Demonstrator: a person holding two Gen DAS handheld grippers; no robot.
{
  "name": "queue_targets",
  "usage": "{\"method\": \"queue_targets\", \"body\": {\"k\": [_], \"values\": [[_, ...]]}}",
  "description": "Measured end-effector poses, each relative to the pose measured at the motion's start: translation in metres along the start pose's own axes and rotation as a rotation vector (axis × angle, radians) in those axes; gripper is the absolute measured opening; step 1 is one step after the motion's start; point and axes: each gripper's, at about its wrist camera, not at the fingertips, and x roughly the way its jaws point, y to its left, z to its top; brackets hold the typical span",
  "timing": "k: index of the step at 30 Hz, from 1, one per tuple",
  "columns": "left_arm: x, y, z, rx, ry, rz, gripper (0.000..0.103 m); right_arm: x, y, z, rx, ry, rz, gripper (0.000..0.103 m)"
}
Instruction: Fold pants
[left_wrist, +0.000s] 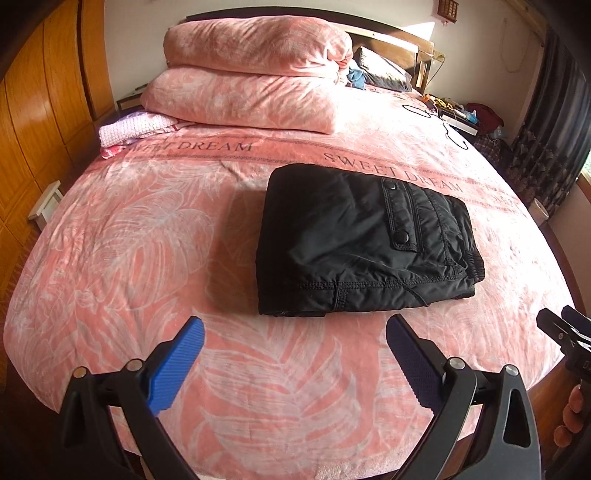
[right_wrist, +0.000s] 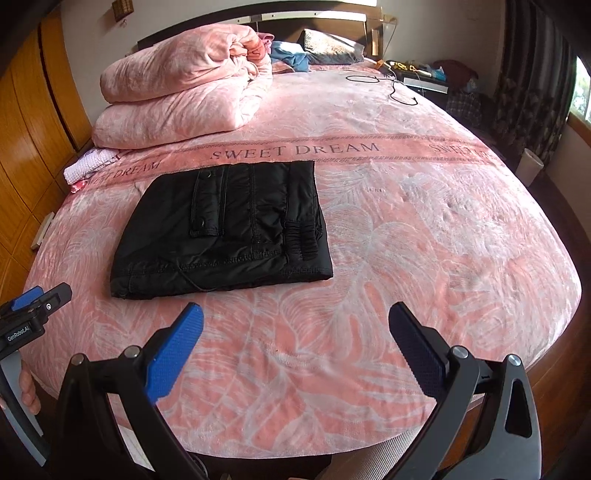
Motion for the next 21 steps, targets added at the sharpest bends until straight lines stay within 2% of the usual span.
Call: {"method": "queue_targets", "body": {"k": [9,21], "values": [[-0.009,-0.021,-0.002,0.071,-0.024,0.032,0.099,0.003,0.002,-0.002,0.016,0.035,0.017,0.1],[-0.018,-0.031,-0.001,0.091,-0.044,0.039,0.099,-0.004,0.006,0.003,-0.017,0.008,-0.041,0.1]]}}
